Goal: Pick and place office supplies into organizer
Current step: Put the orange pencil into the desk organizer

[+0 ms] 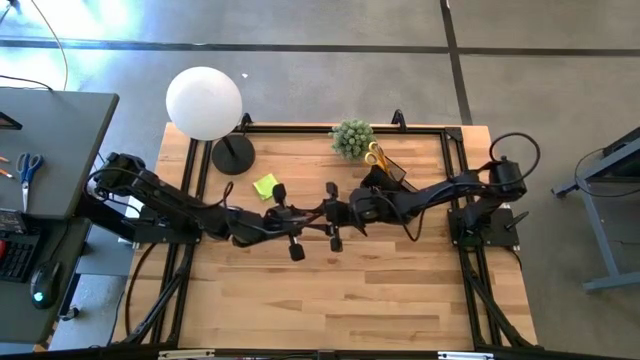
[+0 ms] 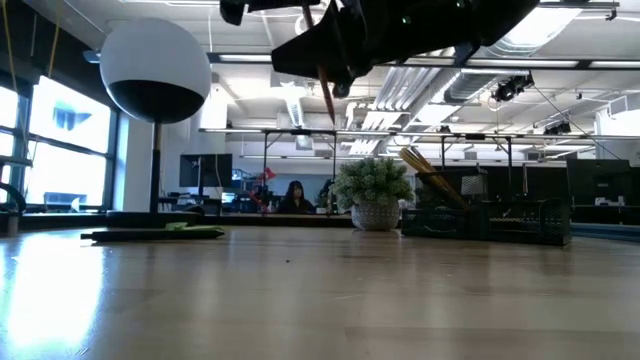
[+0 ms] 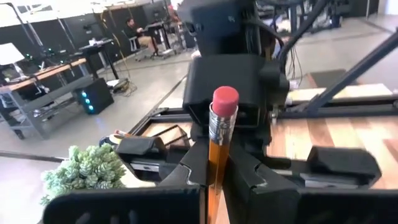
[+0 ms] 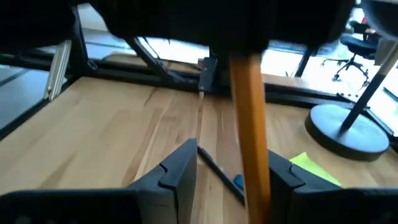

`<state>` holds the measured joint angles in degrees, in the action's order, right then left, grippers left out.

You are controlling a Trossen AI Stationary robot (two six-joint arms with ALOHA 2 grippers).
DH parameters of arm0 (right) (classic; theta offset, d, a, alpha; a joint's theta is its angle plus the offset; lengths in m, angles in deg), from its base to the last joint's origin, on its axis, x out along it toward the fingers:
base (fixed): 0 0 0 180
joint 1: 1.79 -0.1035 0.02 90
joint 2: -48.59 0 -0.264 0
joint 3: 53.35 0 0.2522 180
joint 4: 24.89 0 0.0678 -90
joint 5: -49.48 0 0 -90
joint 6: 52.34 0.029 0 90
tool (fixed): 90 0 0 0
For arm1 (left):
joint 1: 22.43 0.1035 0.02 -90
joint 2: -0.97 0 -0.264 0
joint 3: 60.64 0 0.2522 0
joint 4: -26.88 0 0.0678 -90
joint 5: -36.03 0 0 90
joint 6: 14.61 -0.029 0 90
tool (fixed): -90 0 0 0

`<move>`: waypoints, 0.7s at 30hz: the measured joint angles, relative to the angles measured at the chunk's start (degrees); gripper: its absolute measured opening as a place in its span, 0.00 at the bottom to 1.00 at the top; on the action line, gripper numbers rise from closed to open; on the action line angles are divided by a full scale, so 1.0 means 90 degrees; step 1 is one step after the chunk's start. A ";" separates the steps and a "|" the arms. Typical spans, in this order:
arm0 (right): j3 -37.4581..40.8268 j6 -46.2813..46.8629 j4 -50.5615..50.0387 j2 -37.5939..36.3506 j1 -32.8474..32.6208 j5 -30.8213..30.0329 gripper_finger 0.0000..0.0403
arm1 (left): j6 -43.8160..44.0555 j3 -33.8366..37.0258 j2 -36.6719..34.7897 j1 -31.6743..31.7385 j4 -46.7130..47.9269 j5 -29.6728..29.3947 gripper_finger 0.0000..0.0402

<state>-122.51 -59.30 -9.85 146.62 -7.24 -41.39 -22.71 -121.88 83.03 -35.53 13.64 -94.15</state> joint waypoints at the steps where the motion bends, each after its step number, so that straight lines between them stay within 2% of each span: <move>1: 0.0000 -0.0046 0.0018 -0.0012 0.0000 0.0002 0.29 | -0.0006 -0.0080 -0.0001 0.0001 0.0172 0.0029 0.02; 9: 0.0000 -0.0110 -0.0406 -0.0290 -0.0007 0.0005 0.29 | 0.0411 -0.0757 -0.0005 0.0008 0.2190 0.0151 0.02; 21: 0.0000 -0.0112 -0.0465 -0.0322 -0.0010 0.0058 0.29 | 0.0619 -0.0814 -0.0005 0.0110 0.2494 0.0595 0.02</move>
<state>-122.51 -60.31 -14.03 143.72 -7.33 -40.86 -17.14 -129.21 82.99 -34.53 36.09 -88.80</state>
